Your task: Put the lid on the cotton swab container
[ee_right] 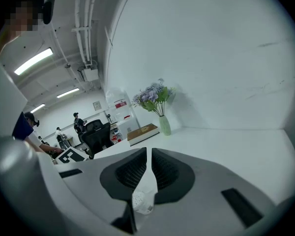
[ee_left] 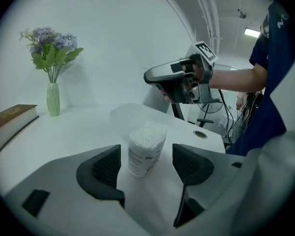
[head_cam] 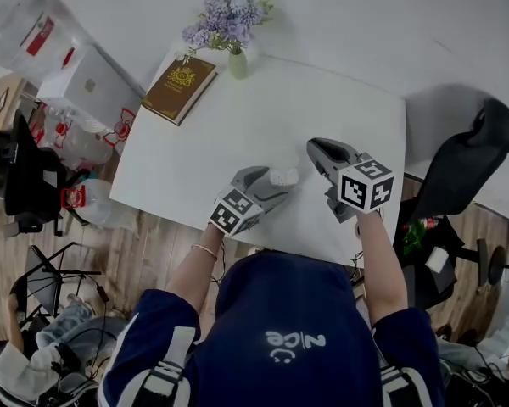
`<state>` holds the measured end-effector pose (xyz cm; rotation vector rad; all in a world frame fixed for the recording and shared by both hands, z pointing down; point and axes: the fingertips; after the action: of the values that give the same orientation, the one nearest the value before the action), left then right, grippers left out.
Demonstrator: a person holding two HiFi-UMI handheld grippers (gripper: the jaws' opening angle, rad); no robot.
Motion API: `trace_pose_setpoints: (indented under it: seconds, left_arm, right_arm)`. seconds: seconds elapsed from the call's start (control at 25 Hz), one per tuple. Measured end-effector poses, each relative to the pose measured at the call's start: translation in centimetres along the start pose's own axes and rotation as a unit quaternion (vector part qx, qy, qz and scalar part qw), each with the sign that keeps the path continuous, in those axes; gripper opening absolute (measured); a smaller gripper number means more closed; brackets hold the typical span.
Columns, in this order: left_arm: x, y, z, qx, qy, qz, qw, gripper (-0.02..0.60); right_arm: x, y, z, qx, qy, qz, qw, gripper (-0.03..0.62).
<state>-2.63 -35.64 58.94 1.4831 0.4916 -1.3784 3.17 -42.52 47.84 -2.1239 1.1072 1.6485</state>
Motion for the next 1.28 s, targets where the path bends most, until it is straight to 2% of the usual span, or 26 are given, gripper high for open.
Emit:
trace_pose_setpoints:
  seconds: [0.2,0.28,0.44,0.8,0.96,1.12,1.28]
  left_arm:
    - [-1.0,1.4,0.2,-0.009,-0.005,0.031,0.9995,0.325]
    - [-1.2,1.7,0.4,-0.006,-0.002,0.038,0.9992,0.273]
    - [-1.2,1.8,0.5,-0.008,0.01,0.041,0.9991,0.264]
    - [-1.3,1.9,0.6,-0.012,0.019,0.042,0.9989,0.258]
    - [-1.3,1.8,0.6,-0.014,0.021,0.044,0.9987,0.256]
    - [-1.4,1.8,0.5,-0.011,0.025,0.043,0.9987,0.256]
    - [-1.5,1.8,0.6,-0.01,0.025,0.043,0.9987,0.256]
  right_arm:
    - [-0.4,2.4,-1.3,0.027,0.018,0.036,0.999,0.057]
    - [-0.9,3.1,-2.1,0.035,0.036,0.053,0.997,0.057]
    - [-1.9,4.3,-2.3,0.051,0.029,0.093,0.994,0.057]
    - [-6.2,7.4,-2.6,0.088,0.023,0.213,0.973,0.055]
    - [-6.0,7.5,-1.8,0.102,0.008,0.212,0.972,0.055]
    - [-6.1,7.0,-0.8,0.124,0.015,0.214,0.969,0.055]
    - [-6.4,6.3,-0.3,0.128,0.001,0.218,0.968,0.055]
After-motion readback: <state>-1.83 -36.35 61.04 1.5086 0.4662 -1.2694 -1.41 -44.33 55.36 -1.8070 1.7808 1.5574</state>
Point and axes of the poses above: the fingertips, and each gripper's own axes: y forward along the fingers, z to its left, x out of its top, and after that the axes turned 7 degrees about -z, right-handed
